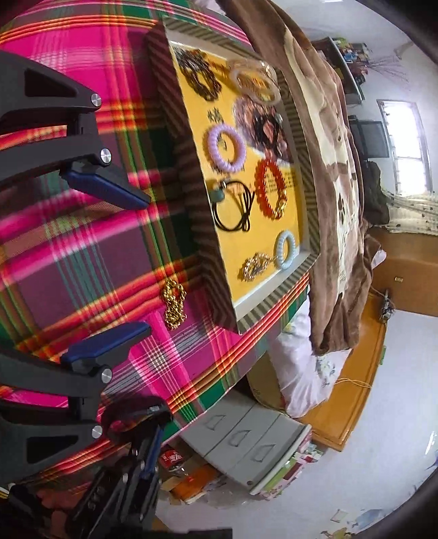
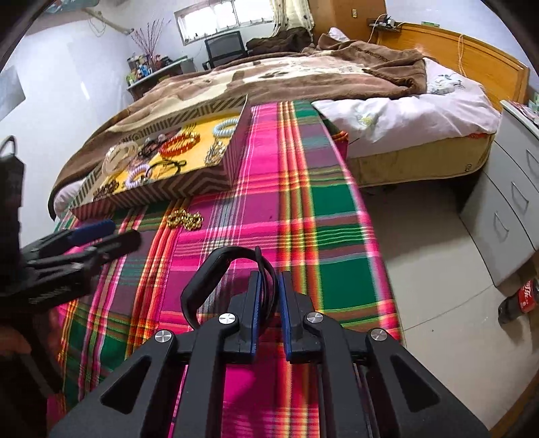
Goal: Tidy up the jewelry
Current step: 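Lower the left gripper onto the second gold chain bracelet and close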
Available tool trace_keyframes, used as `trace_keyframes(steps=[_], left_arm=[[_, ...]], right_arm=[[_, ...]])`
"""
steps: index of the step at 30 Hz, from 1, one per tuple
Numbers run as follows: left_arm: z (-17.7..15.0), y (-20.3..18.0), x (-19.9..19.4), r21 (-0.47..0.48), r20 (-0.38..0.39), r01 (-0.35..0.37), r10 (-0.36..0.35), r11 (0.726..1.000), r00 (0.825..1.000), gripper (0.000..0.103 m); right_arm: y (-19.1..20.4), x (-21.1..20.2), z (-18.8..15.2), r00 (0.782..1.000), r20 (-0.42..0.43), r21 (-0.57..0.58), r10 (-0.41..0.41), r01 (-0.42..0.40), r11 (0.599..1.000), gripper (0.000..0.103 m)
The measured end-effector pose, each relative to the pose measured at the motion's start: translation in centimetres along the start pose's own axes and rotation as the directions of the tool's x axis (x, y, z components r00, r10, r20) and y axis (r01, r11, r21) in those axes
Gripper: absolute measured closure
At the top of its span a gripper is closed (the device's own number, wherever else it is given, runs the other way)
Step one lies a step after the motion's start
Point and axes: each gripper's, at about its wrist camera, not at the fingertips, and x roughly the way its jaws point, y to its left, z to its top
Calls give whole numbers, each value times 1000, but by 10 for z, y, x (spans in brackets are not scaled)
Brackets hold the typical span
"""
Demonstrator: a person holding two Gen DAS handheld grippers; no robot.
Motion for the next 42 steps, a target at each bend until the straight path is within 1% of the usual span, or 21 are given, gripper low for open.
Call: trace_keyframes(steps=[4, 8, 10, 13, 16, 18, 20, 21, 23, 27, 28, 29, 35, 42], left_arm=[[9, -9, 16, 16, -17, 32, -32, 999, 999, 35], [17, -21, 30, 58, -21, 18, -17, 998, 1000, 35], [20, -26, 37, 66, -27, 30, -28, 997, 999, 35], [21, -29, 45, 71, -38, 18, -15, 997, 999, 35], [20, -33, 49, 89, -30, 3, -1, 996, 1000, 35], [20, -36, 50, 105, -29, -9, 12, 994, 1000, 41], [21, -39, 50, 122, -25, -30, 33, 992, 999, 57], [21, -41, 51, 134, -23, -52, 55, 990, 998, 59], [21, -42, 50, 140, -19, -47, 51, 989, 999, 70], [22, -43, 49, 155, -15, -65, 68, 986, 998, 82], [22, -43, 49, 155, -15, -66, 69, 986, 998, 88], [22, -43, 49, 155, -16, -60, 63, 986, 998, 91], [21, -44, 45, 157, -15, -40, 43, 987, 999, 92], [22, -46, 25, 161, 27, -25, 21, 987, 999, 92]], right_arm=[[-5, -11, 2, 1000, 27, 9, 0, 0, 1000, 93], [-8, -17, 5, 999, 43, 10, 3, -3, 1000, 93], [-10, -18, 5, 999, 50, 14, 4, -5, 1000, 93], [-13, -20, 6, 998, 56, 17, 6, -7, 1000, 93], [-15, -21, 7, 998, 63, 18, 3, -4, 1000, 92], [-17, -21, 7, 998, 66, 22, 3, -4, 1000, 92], [-19, -21, 8, 998, 69, 25, 2, -4, 1000, 93], [-19, -21, 7, 998, 70, 26, 3, -5, 1000, 93], [-19, -21, 8, 998, 67, 24, 2, -4, 1000, 93], [-19, -21, 8, 998, 66, 23, 2, -4, 1000, 93], [-19, -21, 8, 998, 66, 23, 2, -4, 1000, 92], [-19, -21, 8, 998, 65, 24, 2, -3, 1000, 92], [-17, -18, 7, 998, 56, 21, -2, 1, 1000, 92], [-13, -18, 9, 998, 62, 18, -6, 5, 1000, 92]])
